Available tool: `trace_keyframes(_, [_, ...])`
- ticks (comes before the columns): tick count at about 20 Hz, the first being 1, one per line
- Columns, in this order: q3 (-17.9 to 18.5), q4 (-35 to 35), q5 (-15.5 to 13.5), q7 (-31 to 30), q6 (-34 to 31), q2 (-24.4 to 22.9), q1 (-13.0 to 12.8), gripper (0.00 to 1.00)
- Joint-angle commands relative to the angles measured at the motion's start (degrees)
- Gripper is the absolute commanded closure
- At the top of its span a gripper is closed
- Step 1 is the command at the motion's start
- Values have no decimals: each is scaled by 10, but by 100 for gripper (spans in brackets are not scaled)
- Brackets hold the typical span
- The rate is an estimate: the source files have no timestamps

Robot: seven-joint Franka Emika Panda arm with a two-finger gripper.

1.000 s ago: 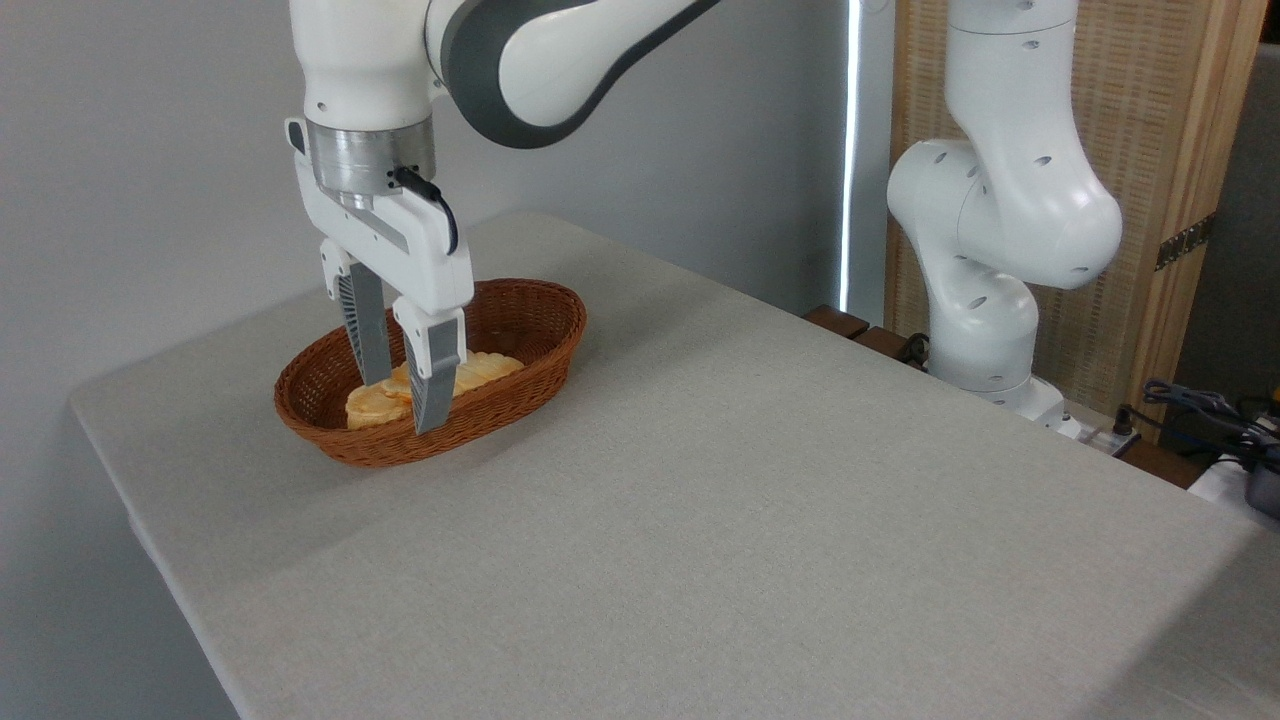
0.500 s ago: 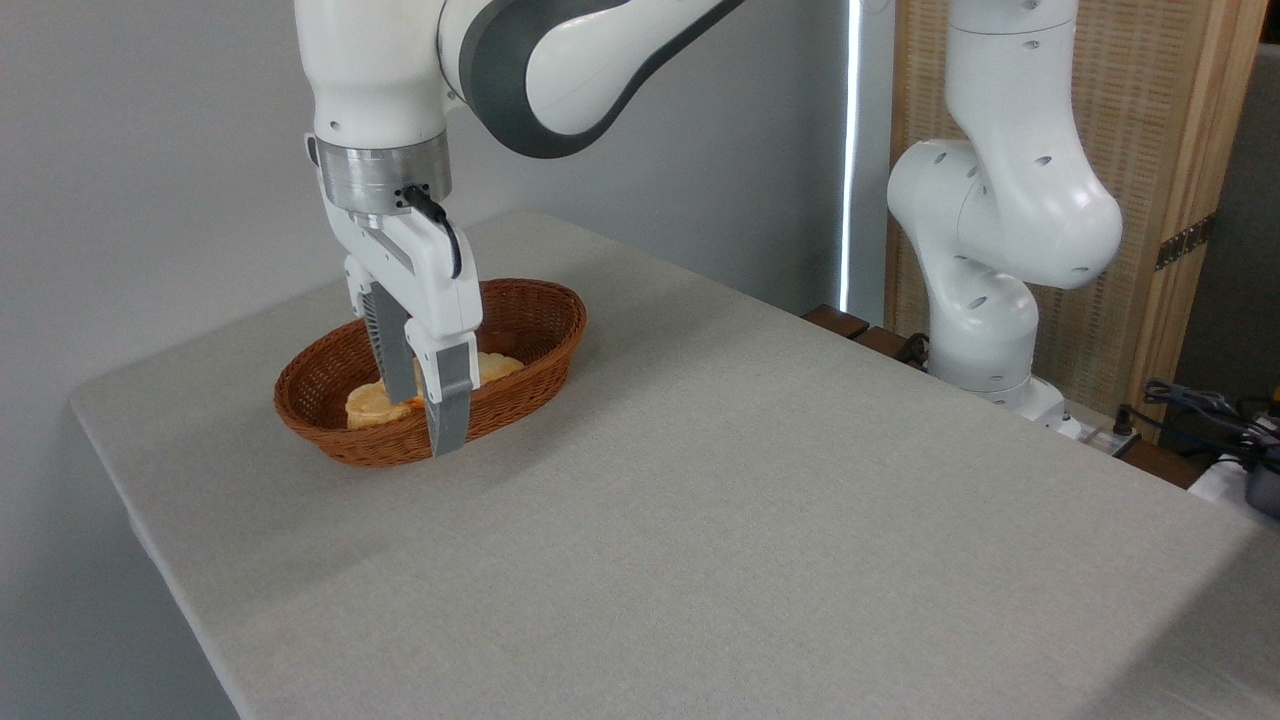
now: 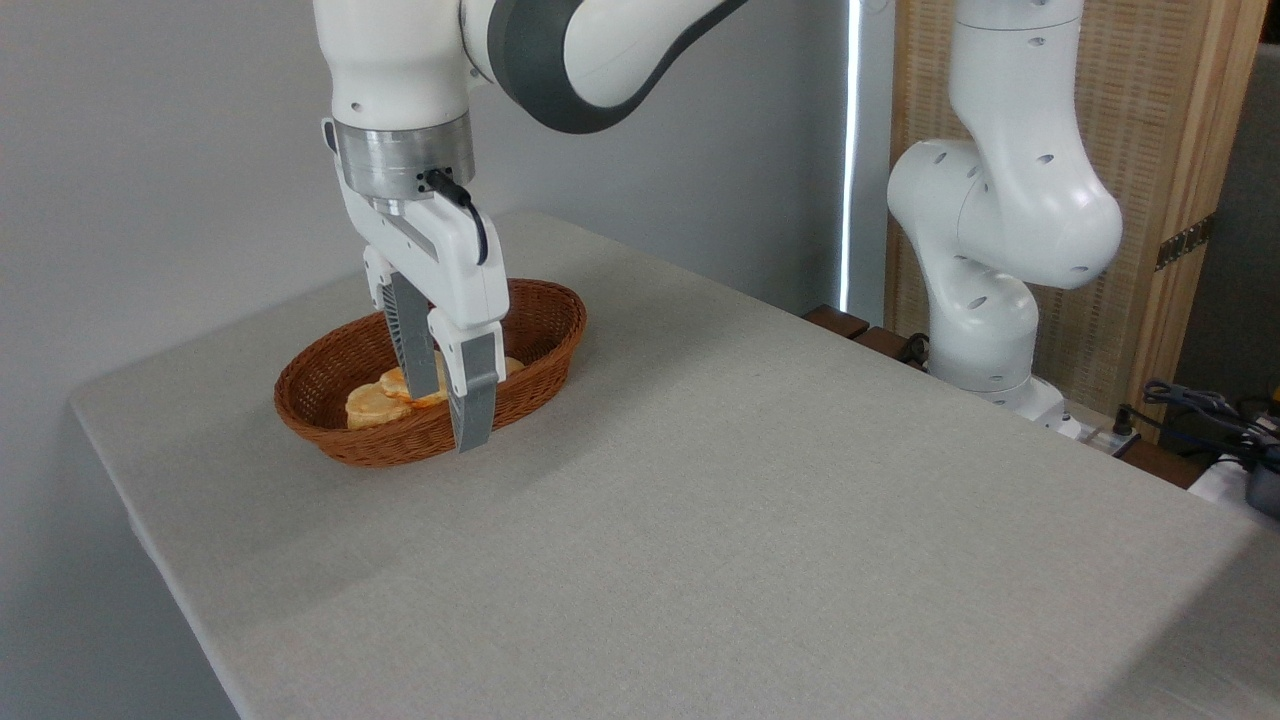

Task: Put bread into the basket

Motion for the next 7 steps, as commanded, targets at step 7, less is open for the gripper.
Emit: trace_keyframes(7, [29, 2, 9, 32, -36, -18, -5, 0])
